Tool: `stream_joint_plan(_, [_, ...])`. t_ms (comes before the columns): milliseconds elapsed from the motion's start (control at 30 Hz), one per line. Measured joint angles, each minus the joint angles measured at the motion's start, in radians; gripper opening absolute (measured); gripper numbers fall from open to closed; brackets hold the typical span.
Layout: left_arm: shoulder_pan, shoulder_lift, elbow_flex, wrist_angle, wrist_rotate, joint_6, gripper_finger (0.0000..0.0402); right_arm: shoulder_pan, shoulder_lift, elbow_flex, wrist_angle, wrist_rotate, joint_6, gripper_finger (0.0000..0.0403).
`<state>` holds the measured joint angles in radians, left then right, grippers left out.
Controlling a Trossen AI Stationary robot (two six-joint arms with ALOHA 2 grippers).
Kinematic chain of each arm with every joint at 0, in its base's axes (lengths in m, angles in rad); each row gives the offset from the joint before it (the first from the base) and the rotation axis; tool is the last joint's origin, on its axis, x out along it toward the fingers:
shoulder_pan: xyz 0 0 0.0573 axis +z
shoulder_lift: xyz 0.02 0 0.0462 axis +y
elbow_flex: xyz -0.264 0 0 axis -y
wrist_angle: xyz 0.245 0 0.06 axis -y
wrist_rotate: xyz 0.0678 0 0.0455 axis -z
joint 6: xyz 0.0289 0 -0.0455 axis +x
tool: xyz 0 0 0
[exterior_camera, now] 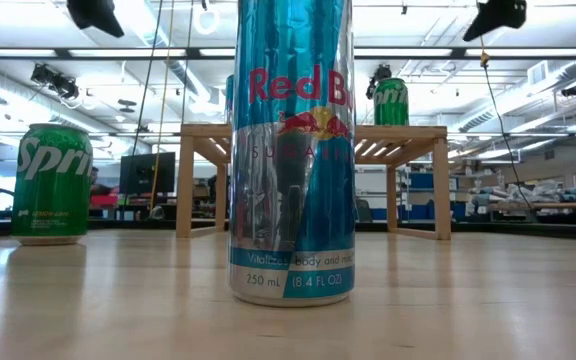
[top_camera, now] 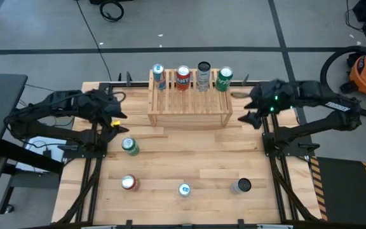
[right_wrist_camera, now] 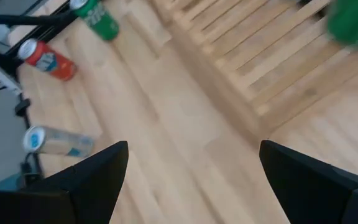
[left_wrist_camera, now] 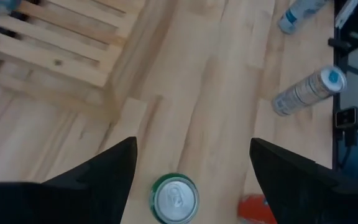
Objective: Place canned beverage on shelf
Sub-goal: Put the white-blue soda can on the shelf aligned with the other white-blue soda can
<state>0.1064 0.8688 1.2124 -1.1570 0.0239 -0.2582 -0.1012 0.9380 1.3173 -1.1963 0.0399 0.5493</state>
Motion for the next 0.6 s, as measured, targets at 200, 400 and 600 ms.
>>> stream_joint_plan(200, [-0.082,-0.001,-0.104,0.07,0.001,-0.001,0.0314,0.193,-0.06,-0.137,0.07,0.076,0.173,0.0373])
stream_joint_plan(400, [-0.153,-0.001,-0.164,0.116,0.001,-0.047,0.0314,0.423,-0.065,-0.207,0.085,0.164,0.332,0.0373])
stream_joint_plan(600, [-0.201,-0.001,-0.173,0.179,0.001,-0.08,0.0314,0.644,-0.018,-0.216,0.121,0.304,0.46,0.0373])
